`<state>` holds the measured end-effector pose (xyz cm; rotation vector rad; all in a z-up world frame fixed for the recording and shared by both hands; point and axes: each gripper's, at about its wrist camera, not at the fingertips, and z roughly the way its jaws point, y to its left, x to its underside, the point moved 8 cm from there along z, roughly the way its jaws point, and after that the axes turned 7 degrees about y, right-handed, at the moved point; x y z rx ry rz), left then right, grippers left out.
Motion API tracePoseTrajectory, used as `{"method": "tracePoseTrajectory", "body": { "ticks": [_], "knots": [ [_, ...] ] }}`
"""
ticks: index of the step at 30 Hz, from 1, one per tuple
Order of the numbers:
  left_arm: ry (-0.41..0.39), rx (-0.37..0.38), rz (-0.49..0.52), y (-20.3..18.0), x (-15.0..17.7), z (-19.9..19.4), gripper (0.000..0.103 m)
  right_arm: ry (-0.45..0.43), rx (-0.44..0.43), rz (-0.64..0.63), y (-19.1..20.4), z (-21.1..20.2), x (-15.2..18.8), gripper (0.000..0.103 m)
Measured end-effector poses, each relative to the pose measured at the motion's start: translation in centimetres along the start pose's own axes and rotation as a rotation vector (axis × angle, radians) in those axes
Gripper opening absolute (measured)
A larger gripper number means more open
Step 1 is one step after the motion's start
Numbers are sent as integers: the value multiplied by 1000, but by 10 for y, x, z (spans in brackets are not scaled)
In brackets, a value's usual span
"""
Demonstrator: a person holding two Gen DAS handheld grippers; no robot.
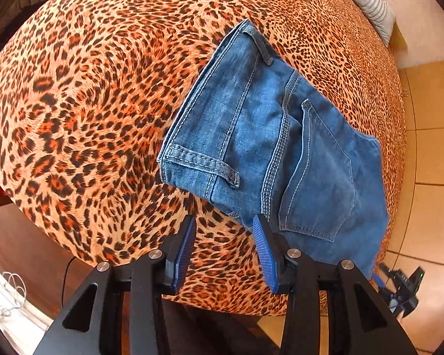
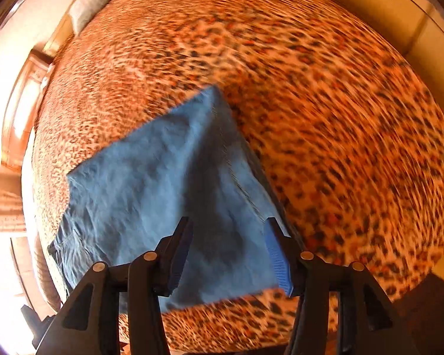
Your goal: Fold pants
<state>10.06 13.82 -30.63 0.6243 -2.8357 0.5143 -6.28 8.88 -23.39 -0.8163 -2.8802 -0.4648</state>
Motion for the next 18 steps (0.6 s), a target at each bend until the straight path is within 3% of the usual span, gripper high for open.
{"method": "tracePoseTrajectory", "body": {
  "ticks": [5,7,8,9,10,11,14,15,16,18],
  "knots": [
    [-22,-25,26,-5,-16,10,39,46,-39,139,-33,9,24,52],
    [-25,-68,40,-12,-26,25,33,33,-76,169,-34,14,25,52],
    [-33,-93,51,-13,-29,28,18,22,-82,182,-35,16,24,50],
    [-42,-131,70,-17,-33,29,11,13,-92,196,-35,19,21,48],
    [-50,-139,96,-24,-36,27,9,5,-93,196,-34,20,18,25],
    [-69,-131,109,-32,-34,17,8,2,-89,186,-31,19,14,9],
    [-217,-142,210,-54,-38,-7,9,-113,-187,151,-12,-18,6,9],
    [-250,-191,261,-57,-40,-2,9,-156,-192,134,-8,-29,5,9],
    [-239,-243,284,-54,-40,9,9,-175,-189,139,-10,-33,5,9],
    [-134,-292,278,-40,-38,46,9,-133,-171,164,-18,-16,8,10]
  ]
}}
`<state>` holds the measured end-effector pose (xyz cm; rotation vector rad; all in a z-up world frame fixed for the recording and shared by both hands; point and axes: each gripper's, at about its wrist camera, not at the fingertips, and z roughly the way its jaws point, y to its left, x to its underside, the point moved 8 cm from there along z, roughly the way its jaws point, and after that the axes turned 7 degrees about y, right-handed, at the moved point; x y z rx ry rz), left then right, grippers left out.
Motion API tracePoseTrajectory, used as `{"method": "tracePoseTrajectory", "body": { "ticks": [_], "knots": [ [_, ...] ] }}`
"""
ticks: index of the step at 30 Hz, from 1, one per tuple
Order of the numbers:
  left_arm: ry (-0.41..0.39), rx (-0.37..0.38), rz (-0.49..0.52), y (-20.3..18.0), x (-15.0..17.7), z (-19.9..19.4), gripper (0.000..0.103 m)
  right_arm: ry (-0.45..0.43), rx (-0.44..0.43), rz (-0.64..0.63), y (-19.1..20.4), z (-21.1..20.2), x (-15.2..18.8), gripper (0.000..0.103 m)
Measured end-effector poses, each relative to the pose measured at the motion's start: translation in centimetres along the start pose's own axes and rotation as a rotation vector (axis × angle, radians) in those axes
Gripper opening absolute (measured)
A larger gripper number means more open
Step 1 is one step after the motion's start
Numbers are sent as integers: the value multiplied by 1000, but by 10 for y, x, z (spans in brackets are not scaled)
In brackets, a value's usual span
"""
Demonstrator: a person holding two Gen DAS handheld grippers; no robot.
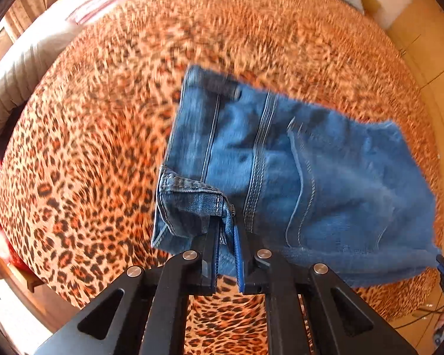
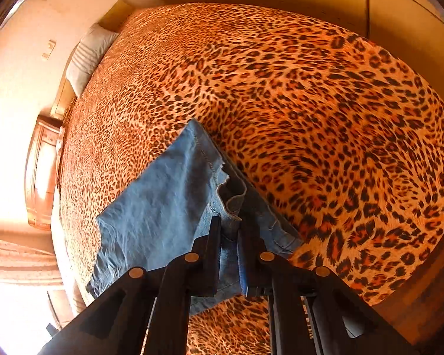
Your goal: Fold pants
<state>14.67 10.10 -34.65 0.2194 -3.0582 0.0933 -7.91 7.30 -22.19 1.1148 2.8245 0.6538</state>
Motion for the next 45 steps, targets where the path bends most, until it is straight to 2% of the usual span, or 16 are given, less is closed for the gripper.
{"method": "tracePoseTrajectory", "body": {
  "ticks": [1,2,3,7,10,14,18,22,25,30,35,38,42,43,44,45],
  "knots": [
    [26,-7,8,0,4,13,10,32,69,2,-12,14,4,10],
    [10,-13,21,0,5,14,10,66,127,8,-23,28,10,10],
    [-8,-23,37,-2,6,12,12,85,138,21,-30,34,15,11],
    [9,8,59,-2,12,2,13,60,88,69,-36,27,24,21],
    [25,45,67,2,15,-13,17,46,53,66,-35,8,27,23],
    [-24,55,122,1,20,-42,32,-2,44,85,-41,-20,30,51],
    [-55,72,182,-14,19,-60,40,-6,49,130,-53,-22,39,51],
    [-58,52,263,-32,23,-70,46,7,2,188,-59,-17,56,51],
    [-62,28,329,-50,26,-76,50,10,-38,183,-63,-18,64,51],
    [-45,-16,458,-110,14,-73,59,-3,-114,192,-71,-12,56,57],
    [-11,-34,662,-208,-5,-58,61,-17,-226,260,-86,-5,49,60],
    [24,-23,727,-265,-20,-47,62,-11,-273,272,-87,3,46,63],
    [127,20,774,-342,-35,-21,63,3,-328,238,-71,17,43,63],
    [165,31,782,-364,-36,-12,63,3,-332,223,-63,22,37,65],
    [196,38,787,-381,-37,-3,64,-1,-329,201,-57,24,34,73],
    [220,41,793,-394,-37,5,64,-8,-337,179,-51,23,32,76]
  ]
}}
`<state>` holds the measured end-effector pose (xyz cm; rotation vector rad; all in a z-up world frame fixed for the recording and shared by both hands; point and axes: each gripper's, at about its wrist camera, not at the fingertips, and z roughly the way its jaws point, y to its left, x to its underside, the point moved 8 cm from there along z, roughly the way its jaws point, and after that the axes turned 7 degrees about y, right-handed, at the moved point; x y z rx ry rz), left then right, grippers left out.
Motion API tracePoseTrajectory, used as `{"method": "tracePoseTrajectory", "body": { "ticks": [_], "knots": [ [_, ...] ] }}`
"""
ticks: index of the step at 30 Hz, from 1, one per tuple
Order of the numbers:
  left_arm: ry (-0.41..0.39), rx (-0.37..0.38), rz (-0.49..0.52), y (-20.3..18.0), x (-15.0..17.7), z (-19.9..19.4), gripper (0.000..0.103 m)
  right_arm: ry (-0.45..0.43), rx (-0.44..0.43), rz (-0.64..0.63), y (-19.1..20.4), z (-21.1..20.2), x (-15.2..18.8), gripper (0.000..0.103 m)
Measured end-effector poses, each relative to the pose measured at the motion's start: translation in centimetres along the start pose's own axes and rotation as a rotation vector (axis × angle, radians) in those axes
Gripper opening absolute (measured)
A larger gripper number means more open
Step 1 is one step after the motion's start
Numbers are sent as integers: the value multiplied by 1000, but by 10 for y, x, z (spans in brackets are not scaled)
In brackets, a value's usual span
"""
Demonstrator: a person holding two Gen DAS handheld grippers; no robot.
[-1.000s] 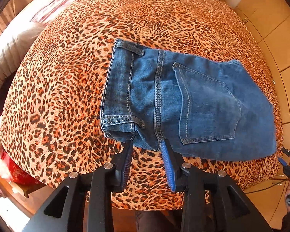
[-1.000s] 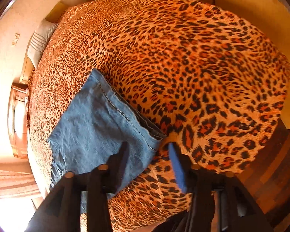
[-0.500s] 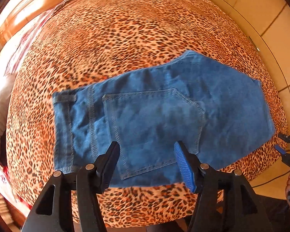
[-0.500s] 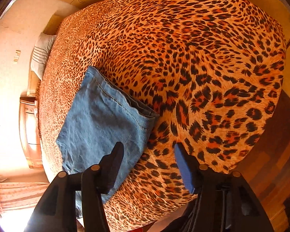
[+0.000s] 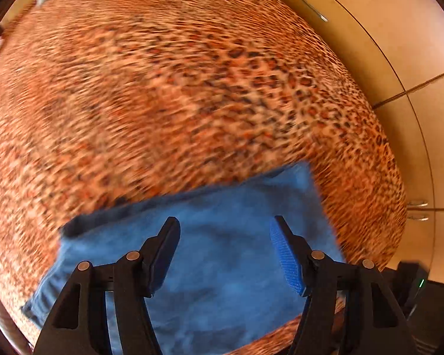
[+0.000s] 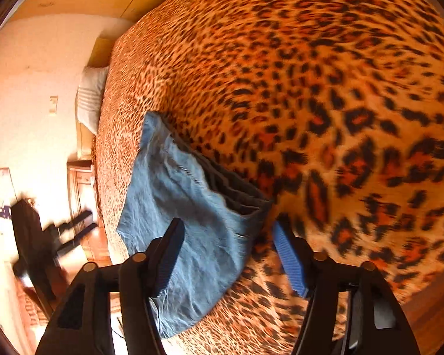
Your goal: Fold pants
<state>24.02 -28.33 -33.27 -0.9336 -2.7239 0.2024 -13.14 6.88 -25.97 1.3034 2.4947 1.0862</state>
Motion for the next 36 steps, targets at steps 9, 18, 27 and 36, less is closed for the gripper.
{"method": "tracePoseTrajectory", "body": {
  "ticks": [9,18,27,36],
  "knots": [
    [152,-174,292,-47,-63,68,63,114,-132,-69,14,20,3,75],
    [312,-139,559,-49,-53,102,82,143,-200,-54,6,15,1,75],
    [259,-177,749,-44,-49,95,37,98,-201,-60,2,4,6,74],
    [71,-182,688,-11,-44,50,10,86,-140,-5,4,16,-7,13]
  ]
}}
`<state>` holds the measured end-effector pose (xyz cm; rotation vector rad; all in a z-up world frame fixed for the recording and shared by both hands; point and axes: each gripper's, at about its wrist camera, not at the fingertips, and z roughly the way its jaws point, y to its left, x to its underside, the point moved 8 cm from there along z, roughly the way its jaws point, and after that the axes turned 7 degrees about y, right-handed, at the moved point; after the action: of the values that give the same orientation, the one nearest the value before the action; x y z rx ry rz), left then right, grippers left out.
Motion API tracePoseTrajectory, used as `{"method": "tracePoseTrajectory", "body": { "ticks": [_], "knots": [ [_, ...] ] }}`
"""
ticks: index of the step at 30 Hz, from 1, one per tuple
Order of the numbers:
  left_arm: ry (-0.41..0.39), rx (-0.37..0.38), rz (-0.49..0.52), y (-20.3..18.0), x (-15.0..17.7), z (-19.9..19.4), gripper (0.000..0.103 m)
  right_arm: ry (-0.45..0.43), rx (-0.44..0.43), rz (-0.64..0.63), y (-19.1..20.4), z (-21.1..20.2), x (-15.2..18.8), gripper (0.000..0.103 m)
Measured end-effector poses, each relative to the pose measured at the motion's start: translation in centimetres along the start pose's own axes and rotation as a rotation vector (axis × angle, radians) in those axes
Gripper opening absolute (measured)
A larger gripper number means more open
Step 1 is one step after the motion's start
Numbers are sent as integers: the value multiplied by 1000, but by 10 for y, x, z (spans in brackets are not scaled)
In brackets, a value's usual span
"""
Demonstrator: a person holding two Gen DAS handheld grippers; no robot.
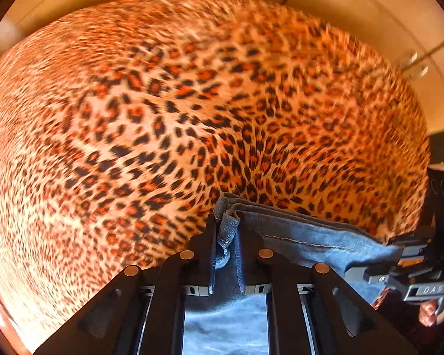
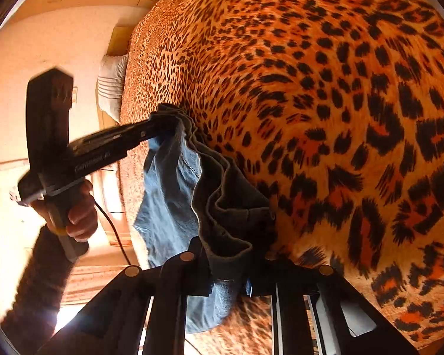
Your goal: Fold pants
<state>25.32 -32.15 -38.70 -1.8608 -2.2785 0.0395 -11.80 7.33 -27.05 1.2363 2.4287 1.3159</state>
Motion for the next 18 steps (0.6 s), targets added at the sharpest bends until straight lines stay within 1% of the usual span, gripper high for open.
{"method": "tracePoseTrajectory", "body": {
  "ticks": [1,4,7,8,9,10,12,14,15,16,18],
  "knots": [
    [-32,8,-20,7,6,-10,10,-3,7,-27,7,-3,1,13],
    [-87,29,-73,17,30,-29,10,6,12,-145,40,-8,10,13],
    [-110,29,-130,32,64,-43,10,23,50,-294,81,-8,25,13],
    [-119,27,-151,33,79,-47,10,30,64,-329,89,-5,31,13],
    [-124,25,-170,27,87,-47,10,42,78,-382,102,-2,39,13],
    [-125,25,-196,30,96,-46,10,59,100,-441,116,4,49,13],
    [-115,15,-255,46,127,-46,11,98,130,-532,138,20,70,13],
    [-74,-17,-327,63,160,-36,11,166,156,-619,153,46,95,13],
    [-47,-25,-363,69,178,-28,12,203,172,-643,156,62,107,13],
    [-12,-27,-408,76,197,-19,12,244,194,-662,150,78,119,17],
    [44,-20,-487,69,222,2,14,319,249,-683,142,108,138,17]
  ]
}}
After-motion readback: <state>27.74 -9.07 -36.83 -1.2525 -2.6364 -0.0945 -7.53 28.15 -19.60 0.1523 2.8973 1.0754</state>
